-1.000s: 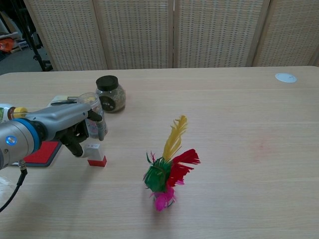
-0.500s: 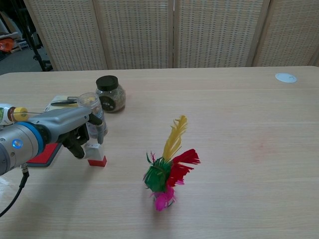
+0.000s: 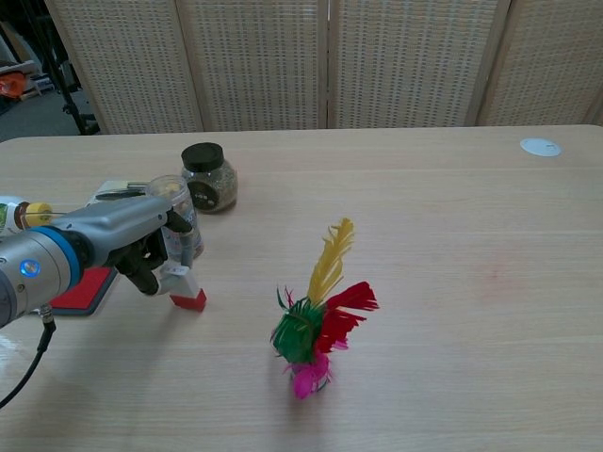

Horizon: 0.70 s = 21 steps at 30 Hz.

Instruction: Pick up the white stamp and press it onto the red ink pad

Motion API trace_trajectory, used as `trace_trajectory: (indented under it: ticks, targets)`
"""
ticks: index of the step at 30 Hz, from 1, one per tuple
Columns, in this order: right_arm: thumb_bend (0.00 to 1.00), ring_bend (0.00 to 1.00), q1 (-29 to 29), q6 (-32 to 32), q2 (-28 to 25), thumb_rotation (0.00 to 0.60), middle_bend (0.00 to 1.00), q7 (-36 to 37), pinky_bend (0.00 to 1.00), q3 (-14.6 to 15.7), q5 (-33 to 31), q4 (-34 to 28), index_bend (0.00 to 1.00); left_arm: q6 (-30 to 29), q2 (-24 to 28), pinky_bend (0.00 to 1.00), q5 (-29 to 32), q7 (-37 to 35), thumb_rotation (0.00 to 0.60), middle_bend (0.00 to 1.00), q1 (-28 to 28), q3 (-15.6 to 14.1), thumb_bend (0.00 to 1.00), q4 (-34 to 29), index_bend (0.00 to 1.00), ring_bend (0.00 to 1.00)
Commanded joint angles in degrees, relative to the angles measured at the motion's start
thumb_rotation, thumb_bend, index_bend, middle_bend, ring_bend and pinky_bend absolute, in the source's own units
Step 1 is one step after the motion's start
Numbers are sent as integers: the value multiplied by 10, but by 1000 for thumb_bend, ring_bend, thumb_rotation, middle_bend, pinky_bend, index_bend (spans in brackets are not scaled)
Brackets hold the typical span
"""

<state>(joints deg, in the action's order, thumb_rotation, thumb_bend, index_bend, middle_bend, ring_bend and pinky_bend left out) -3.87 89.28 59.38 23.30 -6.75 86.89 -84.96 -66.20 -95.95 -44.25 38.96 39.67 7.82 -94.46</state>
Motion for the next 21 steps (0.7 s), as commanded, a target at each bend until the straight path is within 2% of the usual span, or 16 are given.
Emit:
trace_trajectory:
  ticks: [1, 7, 12, 16, 21]
  targets:
    - [0, 0, 0, 0, 0, 600, 0, 0, 0, 0, 1, 0, 5, -9, 17, 926, -10, 0, 600, 1000, -2, 2, 392, -21, 574, 984]
    - [0, 0, 0, 0, 0, 600, 0, 1, 0, 1, 2, -1, 5, -12, 84, 926, -4, 15, 600, 1000, -5, 2, 393, -91, 578, 984]
    - [0, 0, 1, 2, 0, 600, 0, 0, 0, 1, 3, -2, 5, -9, 181, 926, 29, 45, 600, 1000, -6, -9, 393, -150, 578, 984]
    - [0, 0, 2, 5, 0, 600, 0, 2, 0, 1, 4, -3, 5, 9, 227, 925, 20, 4, 600, 1000, -23, -19, 396, -140, 581, 984]
    - [0, 0, 1, 5, 1, 600, 0, 1, 0, 1, 5, -4, 5, 58, 251, 926, -9, -80, 600, 1000, -47, -37, 398, -80, 581, 984]
